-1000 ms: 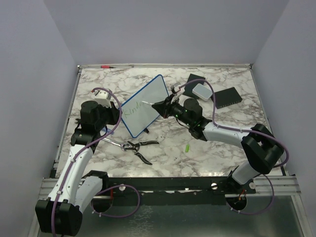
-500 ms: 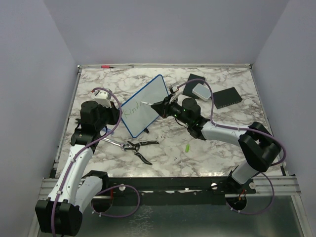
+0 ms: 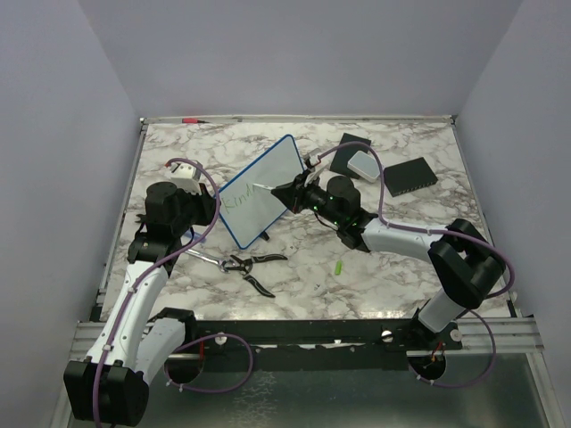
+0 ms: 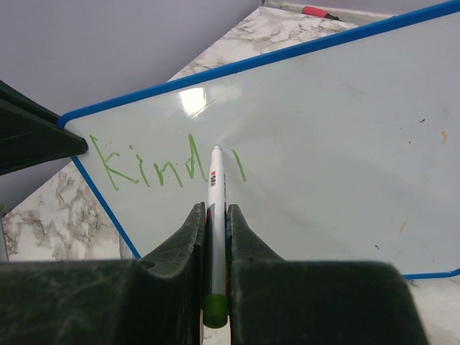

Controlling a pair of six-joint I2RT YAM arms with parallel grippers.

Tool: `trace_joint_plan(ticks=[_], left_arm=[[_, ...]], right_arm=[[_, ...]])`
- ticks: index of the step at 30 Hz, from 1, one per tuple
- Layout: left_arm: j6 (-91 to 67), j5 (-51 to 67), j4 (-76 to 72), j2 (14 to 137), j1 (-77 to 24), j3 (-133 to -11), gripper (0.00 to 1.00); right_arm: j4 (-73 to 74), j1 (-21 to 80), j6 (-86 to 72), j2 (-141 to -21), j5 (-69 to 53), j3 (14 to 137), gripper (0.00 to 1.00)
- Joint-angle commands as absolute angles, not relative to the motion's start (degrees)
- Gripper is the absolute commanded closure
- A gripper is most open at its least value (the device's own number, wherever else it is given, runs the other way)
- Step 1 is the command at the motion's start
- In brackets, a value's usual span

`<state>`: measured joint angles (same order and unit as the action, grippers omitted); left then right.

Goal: Write a sentence on the whiteboard

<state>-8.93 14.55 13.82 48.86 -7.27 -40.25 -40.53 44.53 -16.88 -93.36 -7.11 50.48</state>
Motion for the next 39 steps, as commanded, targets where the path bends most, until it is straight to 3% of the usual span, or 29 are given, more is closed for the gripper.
trace_joint_plan(ticks=[1, 39], left_arm=[[-8.02, 14.42, 13.96, 48.34, -7.55, -39.50, 0.97], [-8.01, 14.41, 14.06, 48.08, -7.60, -39.55, 0.97]], right_arm=[[-40.48, 44.82, -16.65, -94.24, -5.09, 51.57, 0.99], [-40.64, 44.82, -17.92, -93.30, -0.28, 48.51, 0.99]])
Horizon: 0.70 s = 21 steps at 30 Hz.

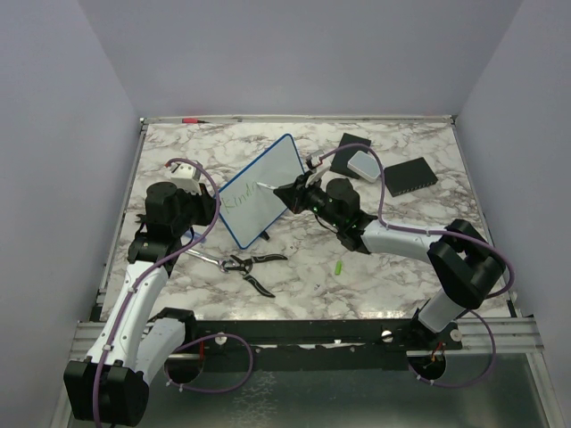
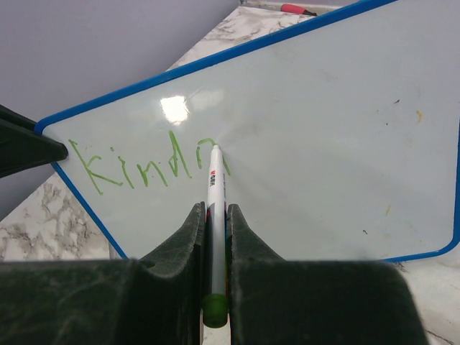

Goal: Write a sentence on the whiteboard

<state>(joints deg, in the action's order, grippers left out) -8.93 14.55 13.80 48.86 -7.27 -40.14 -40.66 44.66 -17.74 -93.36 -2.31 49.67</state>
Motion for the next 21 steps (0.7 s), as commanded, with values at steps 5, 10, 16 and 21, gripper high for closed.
trace_joint_plan(ticks=[5, 10, 16, 21], left_arm=[[-8.02, 14.41, 14.06, 48.08, -7.64, -39.53, 0.97], [-8.08, 14.36, 14.05, 48.15, -7.58, -39.50, 0.97], [-7.98, 14.27, 14.02, 48.16, -7.63, -39.47, 0.97], [-8.04, 14.26, 14.05, 48.08, -7.64, -39.51, 0.97]], right_arm=[[-40.82, 44.78, -18.08, -93.13, -0.30, 48.18, 0.99], [-40.85, 44.80, -17.60, -91.85, -0.70, 48.24, 0.99], [-40.93, 44.82, -17.31, -89.94, -2.23, 47.89, 0.99], [-40.83, 44.80, -17.28, -88.03, -2.77, 47.12, 0.99]])
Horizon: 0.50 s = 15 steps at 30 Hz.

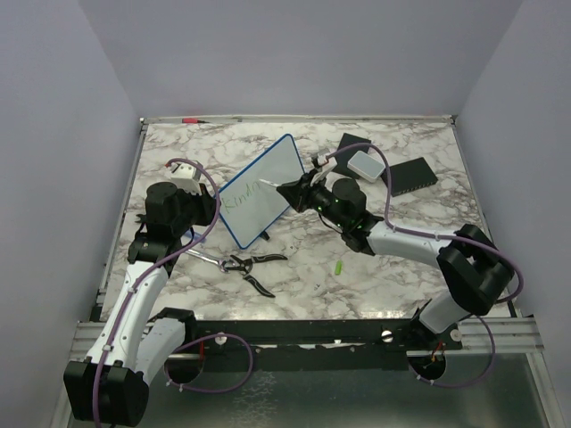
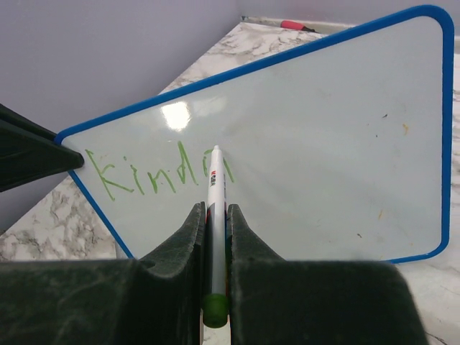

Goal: Write a sentence on the whiteboard

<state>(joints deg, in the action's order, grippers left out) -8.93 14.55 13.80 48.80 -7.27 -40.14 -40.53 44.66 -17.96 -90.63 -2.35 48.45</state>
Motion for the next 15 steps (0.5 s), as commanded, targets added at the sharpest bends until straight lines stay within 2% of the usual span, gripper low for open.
trace_joint_plan(ticks=[1, 15], left_arm=[[-8.01, 14.26, 14.06, 48.08, -7.59, -39.51, 0.97], [-8.08, 14.27, 14.10, 48.08, -7.63, -39.44, 0.97]], right_arm=[[-40.75, 44.78, -17.28, -87.66, -2.81, 47.05, 0.99], [-38.90, 44.75, -15.82, -84.34, -3.10, 46.03, 0.99]])
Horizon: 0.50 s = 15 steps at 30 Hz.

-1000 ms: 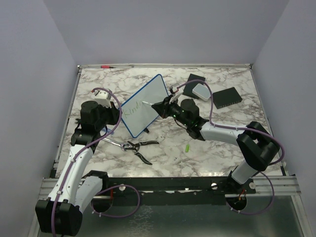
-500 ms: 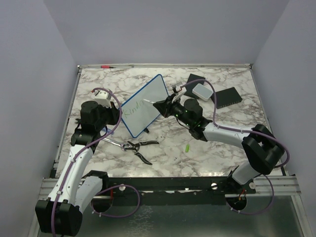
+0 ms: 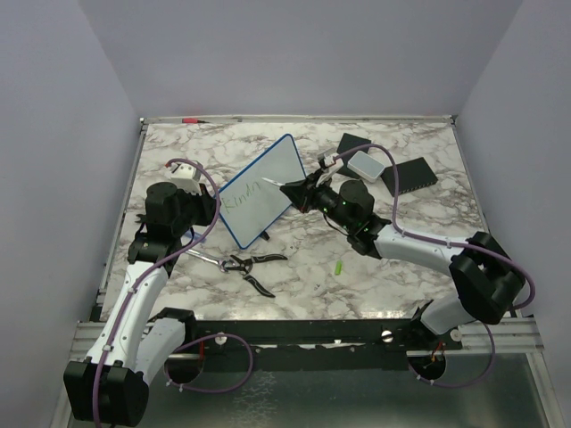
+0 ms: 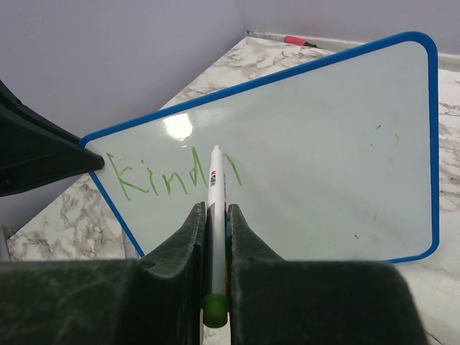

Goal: Write a sentence on the whiteboard

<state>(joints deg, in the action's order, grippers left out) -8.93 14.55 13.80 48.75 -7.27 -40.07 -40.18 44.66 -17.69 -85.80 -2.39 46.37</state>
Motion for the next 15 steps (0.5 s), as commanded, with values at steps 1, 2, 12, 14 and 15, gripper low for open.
trace_joint_plan(ticks=[1, 2, 12, 14, 15], left_arm=[[-8.02, 14.19, 14.00, 48.08, -7.64, -39.43, 0.97], [-8.01, 14.23, 14.02, 48.08, -7.65, -39.39, 0.97], [-8.17, 14.16, 14.06, 48.22, -7.60, -39.44, 0.97], [-8.16, 14.23, 14.06, 48.08, -7.60, -39.42, 0.97], [-8.14, 14.23, 14.06, 48.08, -7.66, -39.38, 0.97]], right_arm=[[-38.81, 44.69, -15.49, -84.37, -3.01, 46.03, 0.99], [-38.61, 44.61, -15.13, -84.47, -2.99, 46.15, 0.99], [-39.12, 42.68, -15.19, -88.45, -8.67, 47.76, 0.99], [-39.22, 42.66, -15.14, -89.11, -9.06, 48.35, 0.99], [-39.09, 42.63, -15.10, -89.45, -8.99, 48.68, 0.99]])
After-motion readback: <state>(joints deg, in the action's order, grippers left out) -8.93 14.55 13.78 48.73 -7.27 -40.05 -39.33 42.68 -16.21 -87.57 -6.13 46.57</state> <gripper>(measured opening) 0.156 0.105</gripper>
